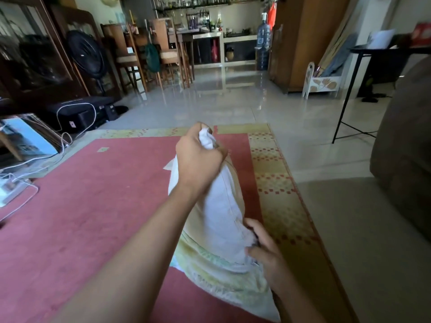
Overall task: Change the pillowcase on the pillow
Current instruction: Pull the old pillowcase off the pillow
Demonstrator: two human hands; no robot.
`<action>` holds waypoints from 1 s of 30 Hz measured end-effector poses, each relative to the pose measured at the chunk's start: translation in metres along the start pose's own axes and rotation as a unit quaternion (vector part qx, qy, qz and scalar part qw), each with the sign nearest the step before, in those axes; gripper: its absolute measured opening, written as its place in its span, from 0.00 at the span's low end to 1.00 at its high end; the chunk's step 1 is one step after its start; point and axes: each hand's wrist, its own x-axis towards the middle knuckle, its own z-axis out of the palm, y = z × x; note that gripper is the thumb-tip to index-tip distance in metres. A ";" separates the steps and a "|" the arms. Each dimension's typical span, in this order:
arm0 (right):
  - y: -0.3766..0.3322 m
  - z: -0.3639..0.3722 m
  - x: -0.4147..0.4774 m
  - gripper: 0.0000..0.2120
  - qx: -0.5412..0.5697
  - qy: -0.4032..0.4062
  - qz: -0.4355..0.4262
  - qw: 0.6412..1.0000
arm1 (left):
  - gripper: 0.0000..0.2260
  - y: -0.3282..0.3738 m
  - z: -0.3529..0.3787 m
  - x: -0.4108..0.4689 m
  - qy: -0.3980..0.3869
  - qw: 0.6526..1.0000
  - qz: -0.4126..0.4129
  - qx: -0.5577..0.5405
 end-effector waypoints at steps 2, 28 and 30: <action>0.001 -0.003 0.002 0.25 0.077 -0.009 0.003 0.997 | 0.10 0.011 -0.005 -0.002 0.012 0.997 -0.009 -0.082; 0.023 0.032 0.012 0.15 -0.542 -0.089 -0.097 0.830 | 0.23 -0.038 -0.101 0.027 -0.142 0.860 -0.047 0.488; 0.023 0.036 0.011 0.15 -0.534 -0.104 -0.078 0.835 | 0.32 -0.030 -0.080 0.033 -0.199 0.814 -0.044 0.544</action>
